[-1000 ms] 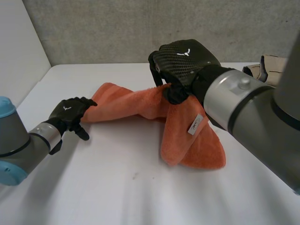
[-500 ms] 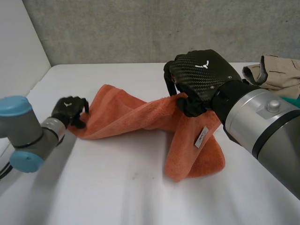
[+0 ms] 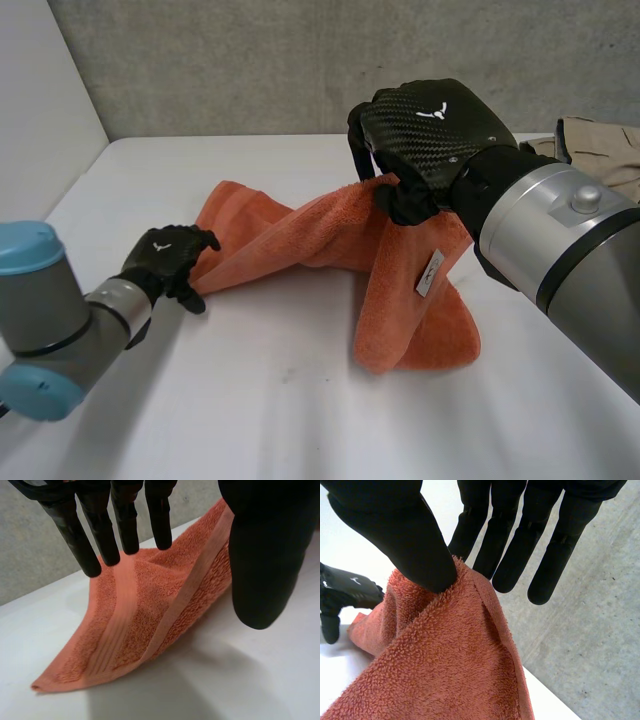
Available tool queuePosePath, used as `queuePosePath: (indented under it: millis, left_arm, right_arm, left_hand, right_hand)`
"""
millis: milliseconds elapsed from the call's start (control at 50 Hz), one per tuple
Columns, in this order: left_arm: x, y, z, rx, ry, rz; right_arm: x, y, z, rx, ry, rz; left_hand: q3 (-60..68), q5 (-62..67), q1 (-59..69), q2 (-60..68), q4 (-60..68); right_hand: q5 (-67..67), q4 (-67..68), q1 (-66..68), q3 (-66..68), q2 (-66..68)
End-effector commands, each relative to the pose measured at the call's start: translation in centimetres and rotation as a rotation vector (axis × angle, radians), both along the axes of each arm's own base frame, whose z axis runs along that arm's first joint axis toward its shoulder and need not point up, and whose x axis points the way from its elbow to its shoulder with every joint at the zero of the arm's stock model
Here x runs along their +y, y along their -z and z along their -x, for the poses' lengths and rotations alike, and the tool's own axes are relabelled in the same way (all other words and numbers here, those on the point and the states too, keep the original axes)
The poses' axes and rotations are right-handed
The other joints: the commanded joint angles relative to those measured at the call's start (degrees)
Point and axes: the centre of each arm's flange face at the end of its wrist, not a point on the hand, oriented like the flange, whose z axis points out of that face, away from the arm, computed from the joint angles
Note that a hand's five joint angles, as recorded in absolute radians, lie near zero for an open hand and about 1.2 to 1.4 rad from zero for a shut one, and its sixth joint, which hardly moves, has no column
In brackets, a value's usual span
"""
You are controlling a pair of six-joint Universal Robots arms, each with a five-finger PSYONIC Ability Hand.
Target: Fold the laundry.
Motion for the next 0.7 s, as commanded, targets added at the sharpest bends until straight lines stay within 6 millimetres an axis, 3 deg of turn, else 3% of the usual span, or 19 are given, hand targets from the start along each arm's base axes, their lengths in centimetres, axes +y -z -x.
queuePosePath:
  millis: [20, 40, 60, 120, 140, 180, 200, 280, 300, 340, 380, 420, 480, 540, 640, 700]
  left_arm:
    - [-3.0, 1.8, 1.6, -0.003, 0.015, 0.004]
    - [-3.1, 2.1, 1.6, -0.009, 0.012, -0.002]
    - [-3.4, 2.2, 1.5, -0.013, -0.004, 0.001]
    - [-3.7, 1.1, 0.9, -0.015, -0.047, 0.021]
    - [-3.7, -1.5, 0.5, -0.002, -0.067, 0.081]
    - [-3.3, -3.9, 0.1, 0.013, -0.079, 0.129]
    - [-2.5, -6.3, -0.6, 0.025, -0.089, 0.182]
    - [-0.7, -10.9, -2.1, 0.049, -0.106, 0.298]
    - [0.6, -13.2, -2.7, 0.061, -0.1, 0.362]
    - [2.1, -15.0, -2.8, 0.074, -0.078, 0.414]
    - [3.0, -15.7, -2.8, 0.078, -0.058, 0.432]
    - [4.0, -15.7, -2.7, 0.08, -0.033, 0.432]
    - [4.5, -15.2, -2.4, 0.081, -0.012, 0.421]
    - [4.3, -13.4, -2.4, 0.07, -0.014, 0.364]
    - [1.2, -6.3, -2.0, 0.018, -0.019, 0.151]
    - [-0.6, -4.8, -1.5, -0.001, -0.01, 0.134]
  right_arm:
    - [-0.1, 0.3, 0.3, 0.007, 0.013, -0.009]
    - [-0.2, 0.3, 0.4, 0.006, 0.015, -0.008]
    - [-0.2, 0.2, 0.4, 0.005, 0.016, -0.007]
    - [-0.7, 0.3, 0.6, 0.014, 0.031, -0.001]
    - [-0.8, 0.3, 0.7, 0.016, 0.034, 0.001]
    - [-1.7, 0.0, 1.2, 0.018, 0.063, 0.014]
    - [-1.9, -0.1, 1.4, 0.023, 0.072, 0.018]
    - [-3.3, -0.1, 2.4, 0.096, 0.113, 0.064]
    - [-3.7, 0.1, 2.7, 0.149, 0.121, 0.084]
    - [-3.8, 0.4, 3.0, 0.205, 0.122, 0.095]
    - [-3.7, 0.8, 3.1, 0.282, 0.11, 0.108]
    - [-3.9, 1.5, 3.0, 0.332, 0.102, 0.107]
    - [-4.8, 4.1, 2.5, 0.427, 0.077, 0.052]
    - [-6.0, 7.2, 2.0, 0.49, 0.054, -0.029]
    - [-8.1, 11.6, 1.1, 0.552, 0.041, -0.131]
    - [-9.6, 13.5, 0.3, 0.557, 0.039, -0.154]
  left_hand:
    - [42.28, 43.32, 42.11, 42.59, 42.96]
    - [53.04, 54.08, 52.87, 53.35, 53.72]
    - [55.79, 56.83, 55.62, 56.1, 56.47]
    - [55.82, 56.86, 55.65, 56.13, 56.5]
    - [55.82, 56.86, 55.65, 56.13, 56.5]
    - [55.82, 56.86, 55.65, 56.13, 56.5]
    - [55.82, 56.86, 55.65, 56.13, 56.5]
    - [55.82, 56.86, 55.65, 56.13, 56.5]
    - [55.82, 56.86, 55.65, 56.13, 56.5]
    - [55.82, 56.86, 55.65, 56.13, 56.5]
    - [55.82, 56.86, 55.65, 56.13, 56.5]
    - [55.82, 56.86, 55.65, 56.13, 56.5]
    - [55.82, 56.86, 55.65, 56.13, 56.5]
    - [55.82, 56.86, 55.65, 56.13, 56.5]
    - [55.82, 56.86, 55.65, 56.13, 56.5]
    - [55.82, 56.86, 55.65, 56.13, 56.5]
  right_hand:
    - [15.1, 11.3, 16.92, 11.89, 13.08]
    - [15.1, 11.3, 16.92, 11.89, 13.08]
    - [15.1, 11.3, 16.92, 11.89, 13.08]
    - [15.1, 11.3, 16.92, 11.89, 13.08]
    - [15.1, 11.3, 16.92, 11.89, 13.08]
    - [15.1, 11.3, 16.92, 11.89, 13.08]
    - [15.1, 11.3, 16.92, 11.89, 13.08]
    - [15.1, 11.3, 16.92, 11.89, 13.08]
    - [15.1, 11.3, 16.92, 11.89, 13.08]
    - [15.1, 11.3, 16.92, 11.89, 13.08]
    - [15.1, 11.3, 16.92, 11.89, 13.08]
    - [15.1, 11.3, 16.92, 11.89, 13.08]
    - [15.1, 11.3, 16.92, 11.89, 13.08]
    - [15.1, 11.3, 16.92, 11.89, 13.08]
    - [15.1, 11.3, 16.92, 11.89, 13.08]
    - [15.1, 11.3, 16.92, 11.89, 13.08]
